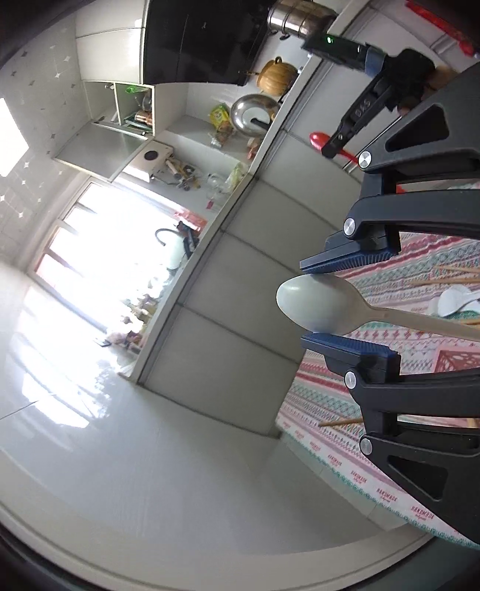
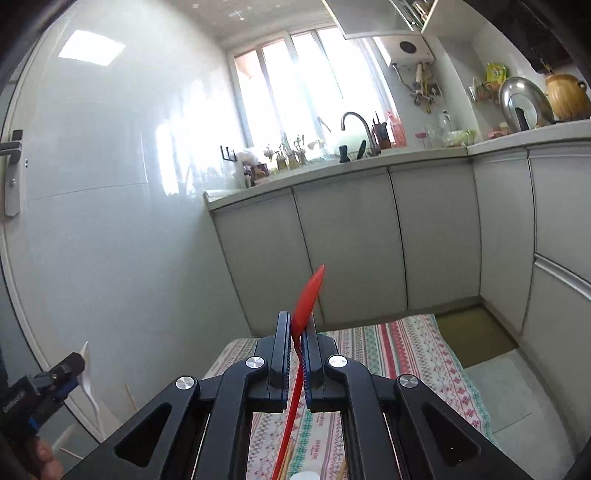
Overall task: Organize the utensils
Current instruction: 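Lift both held spoons up off the table, then lower the white spoon and red spoon into the pink basket and open both tools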
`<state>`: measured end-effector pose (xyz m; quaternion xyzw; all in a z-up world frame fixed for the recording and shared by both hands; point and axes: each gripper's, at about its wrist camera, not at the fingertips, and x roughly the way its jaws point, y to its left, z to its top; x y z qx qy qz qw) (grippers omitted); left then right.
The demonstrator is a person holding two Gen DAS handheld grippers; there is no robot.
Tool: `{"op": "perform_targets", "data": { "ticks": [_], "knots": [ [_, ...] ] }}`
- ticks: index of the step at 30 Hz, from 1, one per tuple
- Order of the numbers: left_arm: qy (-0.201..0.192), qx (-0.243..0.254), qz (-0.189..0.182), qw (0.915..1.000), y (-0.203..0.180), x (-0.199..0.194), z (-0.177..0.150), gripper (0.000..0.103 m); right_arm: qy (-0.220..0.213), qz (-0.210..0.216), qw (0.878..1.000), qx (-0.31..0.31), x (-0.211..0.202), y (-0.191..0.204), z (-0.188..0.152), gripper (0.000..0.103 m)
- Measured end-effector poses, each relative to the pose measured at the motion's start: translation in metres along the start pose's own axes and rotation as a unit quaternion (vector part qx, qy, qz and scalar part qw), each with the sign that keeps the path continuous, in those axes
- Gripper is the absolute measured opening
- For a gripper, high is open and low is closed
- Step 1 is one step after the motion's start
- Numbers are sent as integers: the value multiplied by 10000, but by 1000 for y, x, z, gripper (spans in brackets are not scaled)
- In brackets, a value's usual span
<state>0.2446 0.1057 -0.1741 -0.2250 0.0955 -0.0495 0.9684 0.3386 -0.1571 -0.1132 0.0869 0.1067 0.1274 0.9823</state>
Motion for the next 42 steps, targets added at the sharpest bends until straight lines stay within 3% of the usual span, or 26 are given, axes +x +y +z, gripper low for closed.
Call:
{"op": "perform_targets", "data": {
  "ticks": [7,15,17,19,21,25,34,42],
  "knots": [
    [-837,514,816,9918,1,14,-40,36,32,186,9997,-161,5,13,-10,5],
    [-948,525,1417,9840,26,42,-72,36,43,259,9995,-157,7,14,-16,5],
    [-862,585,1485,9834,28,46,-77,44,57,293,9994,-145,7,14,-18,5],
    [-755,571,1540,9835,30,46,-78,75,89,341,9993,-150,8,15,-20,5],
    [-727,451,1529,9845,31,41,-76,80,99,364,9991,-179,6,17,-22,5],
    [-704,248,1338,9882,27,18,-56,80,108,434,9988,-206,4,21,-23,5],
    [-527,-711,791,9929,35,-49,24,86,107,710,9966,-414,4,54,-38,5],
    [71,-806,958,9921,63,-55,45,87,-124,920,9929,-740,12,107,-64,5]
  ]
}}
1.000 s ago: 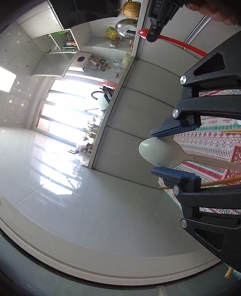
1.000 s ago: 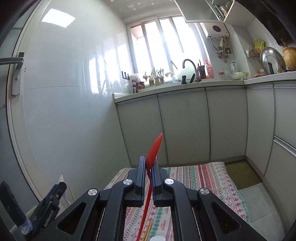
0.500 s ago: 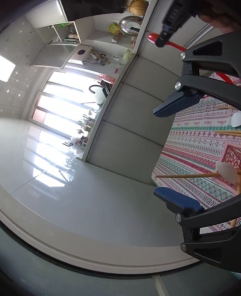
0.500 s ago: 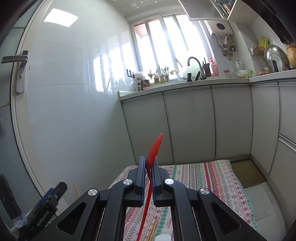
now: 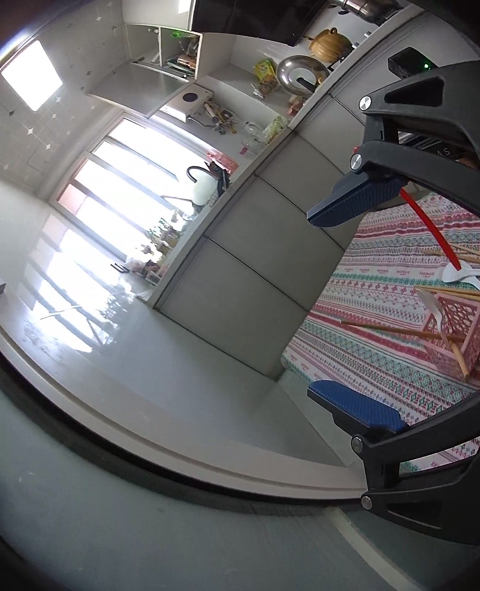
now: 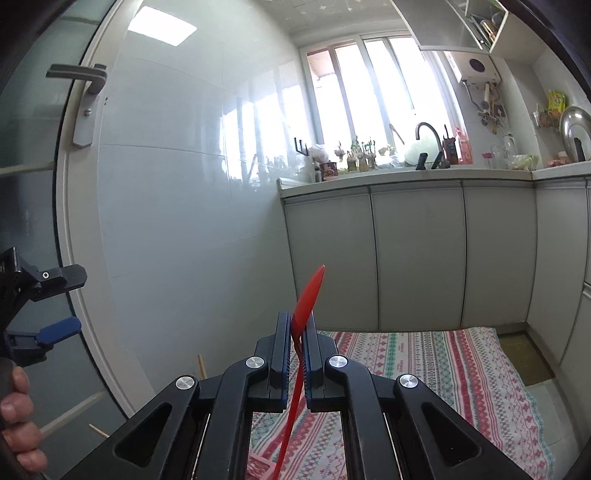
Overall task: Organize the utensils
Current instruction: 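Lower the white spoon and red spoon into the pink basket and open both tools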
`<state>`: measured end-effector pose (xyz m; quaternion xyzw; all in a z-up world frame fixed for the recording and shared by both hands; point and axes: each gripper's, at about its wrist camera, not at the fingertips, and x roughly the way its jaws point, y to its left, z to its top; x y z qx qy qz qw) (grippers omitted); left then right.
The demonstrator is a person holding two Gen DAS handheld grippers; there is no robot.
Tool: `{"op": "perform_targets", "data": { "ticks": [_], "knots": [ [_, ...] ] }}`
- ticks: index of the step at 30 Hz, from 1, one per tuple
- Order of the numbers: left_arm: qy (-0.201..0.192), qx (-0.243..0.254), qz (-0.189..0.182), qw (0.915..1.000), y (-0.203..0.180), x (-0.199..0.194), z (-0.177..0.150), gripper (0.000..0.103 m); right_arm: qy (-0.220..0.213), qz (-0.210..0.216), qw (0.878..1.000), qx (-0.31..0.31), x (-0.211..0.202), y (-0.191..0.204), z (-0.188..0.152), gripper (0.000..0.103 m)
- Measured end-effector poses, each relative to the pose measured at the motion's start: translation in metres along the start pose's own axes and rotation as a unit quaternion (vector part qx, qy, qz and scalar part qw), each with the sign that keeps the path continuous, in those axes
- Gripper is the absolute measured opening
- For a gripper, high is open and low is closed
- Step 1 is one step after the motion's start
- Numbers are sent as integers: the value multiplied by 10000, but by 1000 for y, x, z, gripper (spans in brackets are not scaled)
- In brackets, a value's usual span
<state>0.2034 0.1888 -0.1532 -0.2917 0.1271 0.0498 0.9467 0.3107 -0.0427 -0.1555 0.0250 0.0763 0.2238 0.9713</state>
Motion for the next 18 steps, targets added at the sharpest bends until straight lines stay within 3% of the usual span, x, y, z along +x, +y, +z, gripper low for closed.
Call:
{"op": "perform_targets", "data": {
  "ticks": [5,10,18],
  "knots": [
    [359,-48,23,9993,2,14,2,87,-112,-202,9997,-21,11,18,-12,5],
    [672,275,281,9970,-6,26,-1,87,-352,-444,9983,98,15,26,-22,5],
    [566,500,718,9946,-8,17,8,87,-287,-726,9969,-73,28,41,-46,5]
  ]
}}
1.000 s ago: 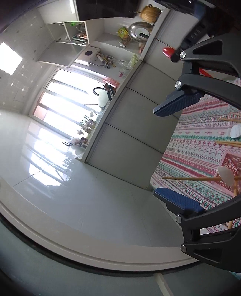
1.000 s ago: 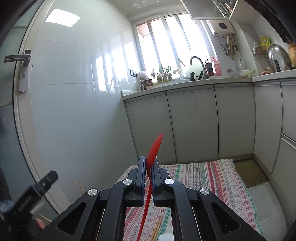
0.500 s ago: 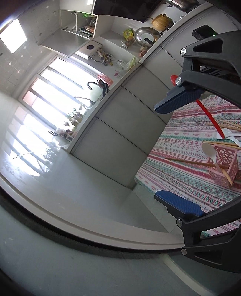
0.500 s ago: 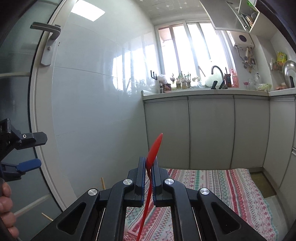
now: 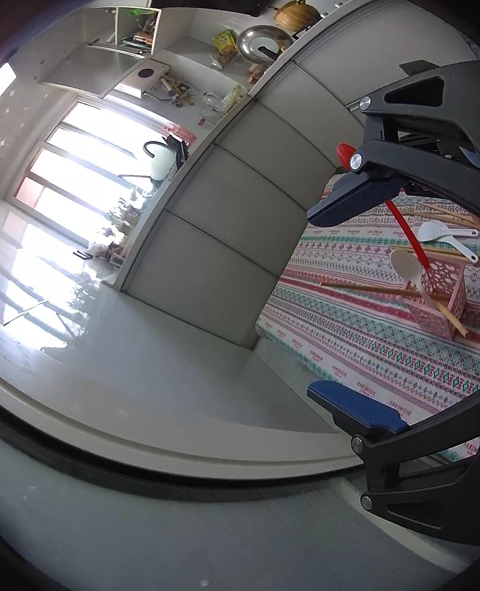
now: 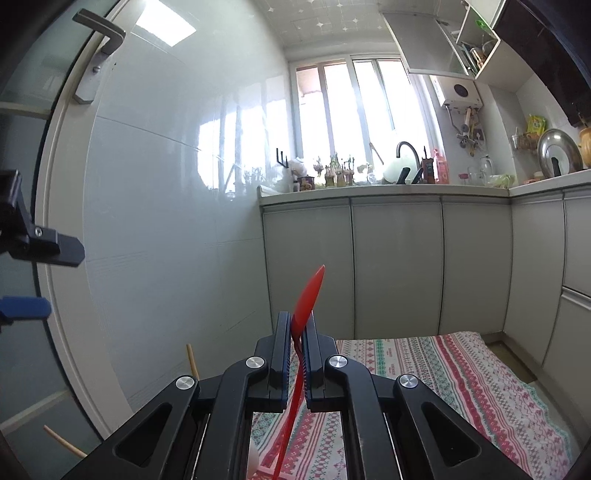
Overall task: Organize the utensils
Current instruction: 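Lower the white spoon and red spoon into the pink basket and open both tools, then move both tools back over the white rice paddles and chopsticks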
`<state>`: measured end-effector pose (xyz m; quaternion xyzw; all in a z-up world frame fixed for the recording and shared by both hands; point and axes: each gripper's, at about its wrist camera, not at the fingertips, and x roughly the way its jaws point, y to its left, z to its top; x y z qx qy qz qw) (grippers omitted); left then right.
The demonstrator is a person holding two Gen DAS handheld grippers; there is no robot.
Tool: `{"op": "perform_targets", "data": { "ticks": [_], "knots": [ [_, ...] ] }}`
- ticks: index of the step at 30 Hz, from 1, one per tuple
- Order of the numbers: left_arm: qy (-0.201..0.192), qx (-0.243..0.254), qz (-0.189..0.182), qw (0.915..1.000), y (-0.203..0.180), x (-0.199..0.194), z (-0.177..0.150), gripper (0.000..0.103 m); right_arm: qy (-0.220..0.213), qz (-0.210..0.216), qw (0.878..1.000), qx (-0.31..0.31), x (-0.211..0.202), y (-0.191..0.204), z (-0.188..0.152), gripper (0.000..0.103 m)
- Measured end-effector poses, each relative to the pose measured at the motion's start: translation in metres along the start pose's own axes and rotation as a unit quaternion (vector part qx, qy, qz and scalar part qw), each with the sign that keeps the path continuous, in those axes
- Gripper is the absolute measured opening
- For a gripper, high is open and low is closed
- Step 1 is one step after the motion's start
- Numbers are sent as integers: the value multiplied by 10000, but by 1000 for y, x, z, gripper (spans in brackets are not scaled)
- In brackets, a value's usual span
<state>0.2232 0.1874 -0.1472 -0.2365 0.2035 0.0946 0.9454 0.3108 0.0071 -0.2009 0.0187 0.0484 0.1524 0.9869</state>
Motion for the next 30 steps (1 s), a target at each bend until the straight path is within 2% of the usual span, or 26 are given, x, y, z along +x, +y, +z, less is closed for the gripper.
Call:
{"op": "perform_targets", "data": {
  "ticks": [4,6,7,8,12,18,24,27,30],
  "knots": [
    [-31,169,105,9998,0,-2,1,87,210,53,9996,-167,6,11,-13,8],
    [-4,186,133,9997,2,1,0,87,478,97,9985,-232,8,14,-21,22],
    [18,180,151,9997,3,2,0,87,520,81,9984,-213,7,13,-22,37],
    [52,162,159,9997,5,4,-1,87,496,76,9986,-149,4,11,-22,47],
    [110,61,128,9998,7,5,1,87,425,-20,9991,58,-10,-10,-6,48],
    [166,66,-13,9998,0,-1,1,87,488,-415,9953,723,-26,-76,39,48],
    [160,479,-217,9985,-28,-14,-7,87,906,-818,9822,1431,-53,-170,70,50],
    [217,716,-258,9969,-44,-18,-15,87,739,-1127,9756,1733,-78,-211,79,50],
    [281,915,-362,9948,-66,-23,-24,87,739,-1200,9705,1958,-94,-237,87,50]
  ]
}}
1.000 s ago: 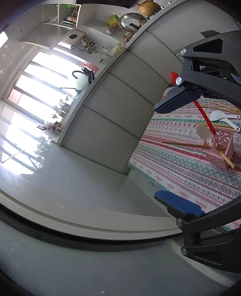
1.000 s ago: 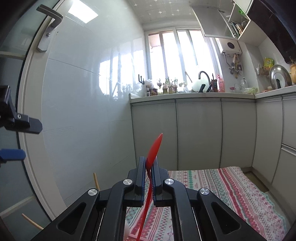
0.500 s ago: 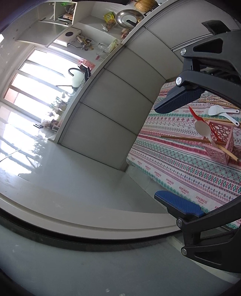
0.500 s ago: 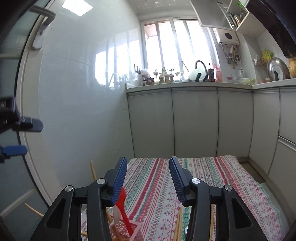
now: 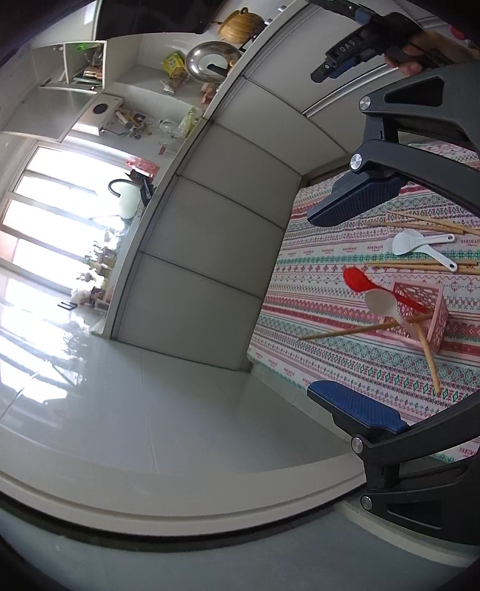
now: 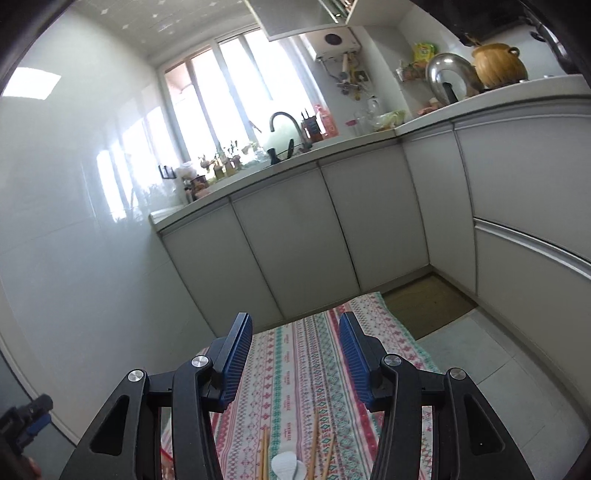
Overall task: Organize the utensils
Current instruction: 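Move both tools back over the white rice paddles and chopsticks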
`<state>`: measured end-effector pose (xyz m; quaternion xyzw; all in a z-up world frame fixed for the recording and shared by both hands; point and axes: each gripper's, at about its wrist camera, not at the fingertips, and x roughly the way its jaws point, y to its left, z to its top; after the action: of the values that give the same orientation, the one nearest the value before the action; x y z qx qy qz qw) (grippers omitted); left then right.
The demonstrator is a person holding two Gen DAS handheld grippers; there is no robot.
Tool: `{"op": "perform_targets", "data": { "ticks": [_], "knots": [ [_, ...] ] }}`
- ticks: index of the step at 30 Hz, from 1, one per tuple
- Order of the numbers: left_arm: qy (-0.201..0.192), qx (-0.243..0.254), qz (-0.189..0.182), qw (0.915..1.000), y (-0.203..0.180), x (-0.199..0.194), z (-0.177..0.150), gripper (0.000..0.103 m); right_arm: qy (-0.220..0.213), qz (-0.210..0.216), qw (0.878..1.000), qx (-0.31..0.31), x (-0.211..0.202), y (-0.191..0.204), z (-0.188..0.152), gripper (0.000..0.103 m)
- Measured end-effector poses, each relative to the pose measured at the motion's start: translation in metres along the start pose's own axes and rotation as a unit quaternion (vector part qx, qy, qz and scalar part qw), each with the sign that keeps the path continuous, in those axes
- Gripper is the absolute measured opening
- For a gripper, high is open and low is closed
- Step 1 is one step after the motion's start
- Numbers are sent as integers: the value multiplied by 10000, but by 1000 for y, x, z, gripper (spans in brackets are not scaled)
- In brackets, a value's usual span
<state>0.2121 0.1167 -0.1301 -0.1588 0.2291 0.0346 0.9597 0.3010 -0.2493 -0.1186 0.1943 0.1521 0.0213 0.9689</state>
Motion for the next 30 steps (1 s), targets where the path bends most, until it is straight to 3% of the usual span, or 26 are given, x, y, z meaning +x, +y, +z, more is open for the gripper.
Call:
{"op": "perform_targets", "data": {
  "ticks": [6,15,20,25,30],
  "knots": [
    [206,660,62,9976,-50,9,-18,87,513,-157,9985,124,10,-28,2,50],
    [1074,1159,180,9873,-112,61,-62,87,1126,-288,9924,410,32,-60,-7,50],
    [1953,1449,11,9700,-146,101,-101,87,1302,-360,9890,609,40,-75,-9,50],
    [2447,1905,259,9503,-171,148,-127,87,1489,-371,9848,815,49,-88,-9,50],
    [3046,1602,360,9382,-165,205,-139,87,1717,-417,9797,949,57,-97,-14,50]
  ]
}}
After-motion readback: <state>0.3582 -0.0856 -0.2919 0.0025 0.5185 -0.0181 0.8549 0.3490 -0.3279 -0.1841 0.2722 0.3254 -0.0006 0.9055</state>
